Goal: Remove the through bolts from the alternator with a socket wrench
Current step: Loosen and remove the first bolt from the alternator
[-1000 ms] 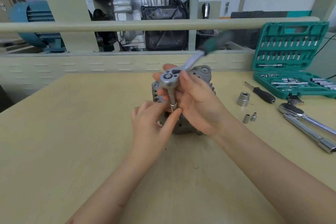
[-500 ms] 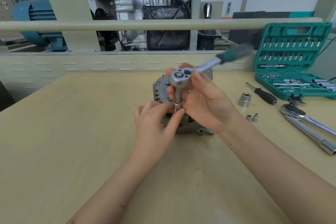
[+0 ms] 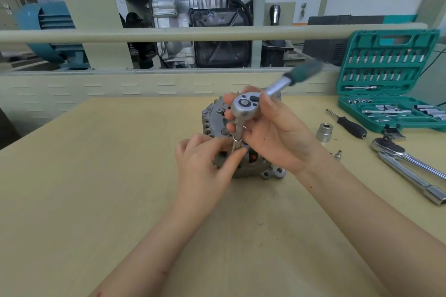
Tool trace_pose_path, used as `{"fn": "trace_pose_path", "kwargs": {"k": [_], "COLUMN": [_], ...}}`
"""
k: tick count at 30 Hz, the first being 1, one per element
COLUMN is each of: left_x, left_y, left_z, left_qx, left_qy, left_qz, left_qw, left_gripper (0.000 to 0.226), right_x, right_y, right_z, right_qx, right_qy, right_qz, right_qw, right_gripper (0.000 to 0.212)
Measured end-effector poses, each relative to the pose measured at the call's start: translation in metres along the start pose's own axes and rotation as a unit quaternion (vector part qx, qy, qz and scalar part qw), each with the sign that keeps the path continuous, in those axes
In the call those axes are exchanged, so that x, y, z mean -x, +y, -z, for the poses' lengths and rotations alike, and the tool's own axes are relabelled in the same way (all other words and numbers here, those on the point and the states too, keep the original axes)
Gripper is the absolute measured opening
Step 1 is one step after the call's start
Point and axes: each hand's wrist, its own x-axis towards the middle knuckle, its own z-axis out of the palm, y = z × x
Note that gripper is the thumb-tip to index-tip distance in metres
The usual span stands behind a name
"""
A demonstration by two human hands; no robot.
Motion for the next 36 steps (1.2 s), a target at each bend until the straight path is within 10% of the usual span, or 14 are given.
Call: {"fn": "trace_pose_path", "kwargs": {"k": [36], "left_x": [0.001], "left_y": [0.0], "left_z": [0.001], "left_qx": [0.009], "left_qy": [-0.019], "left_qz": [-0.027], "left_qw": [0.999], "left_gripper": [0.015], "right_x": [-0.002], "right_y": [0.0], "right_z": [-0.012], "right_qx": [0.035], "right_qy": [0.051], "right_qz": [-0.029], "right_qw": [0.998], "right_gripper": [0.036]}}
